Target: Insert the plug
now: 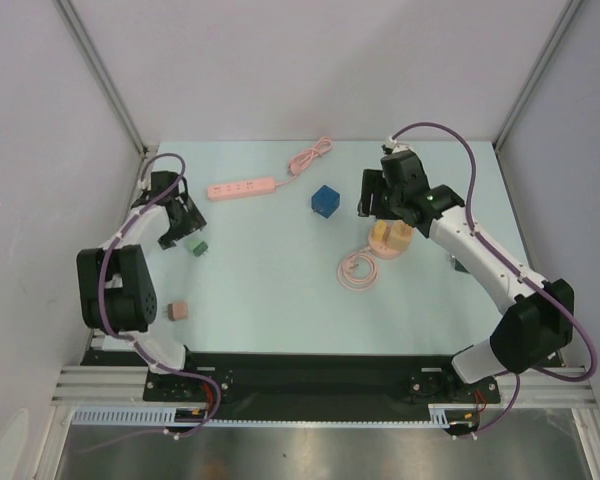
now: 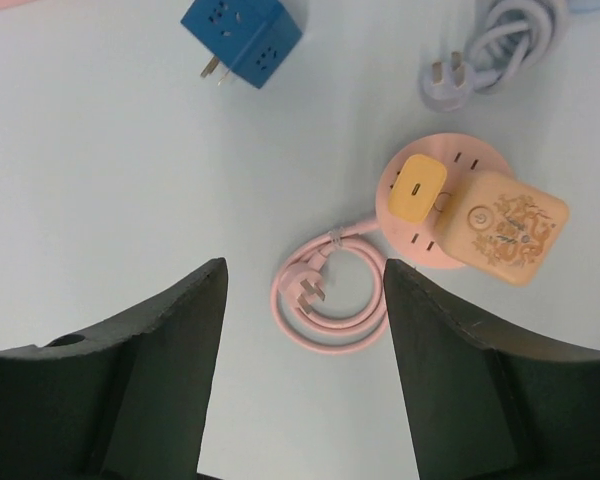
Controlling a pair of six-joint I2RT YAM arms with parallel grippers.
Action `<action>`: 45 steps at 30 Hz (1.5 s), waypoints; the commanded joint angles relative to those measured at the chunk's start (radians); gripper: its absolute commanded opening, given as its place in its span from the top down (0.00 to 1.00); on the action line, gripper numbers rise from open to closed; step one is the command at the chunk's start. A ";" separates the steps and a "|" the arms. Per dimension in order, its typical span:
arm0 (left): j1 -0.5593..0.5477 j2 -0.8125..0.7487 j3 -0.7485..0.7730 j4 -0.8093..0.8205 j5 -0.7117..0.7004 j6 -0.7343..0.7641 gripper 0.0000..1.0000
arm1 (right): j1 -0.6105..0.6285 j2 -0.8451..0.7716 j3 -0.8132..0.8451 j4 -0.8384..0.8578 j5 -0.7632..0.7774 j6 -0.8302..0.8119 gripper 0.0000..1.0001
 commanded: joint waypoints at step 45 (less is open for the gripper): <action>-0.301 -0.483 -0.312 0.242 0.390 -0.689 1.00 | 0.463 0.344 -0.382 1.525 -0.208 0.183 0.28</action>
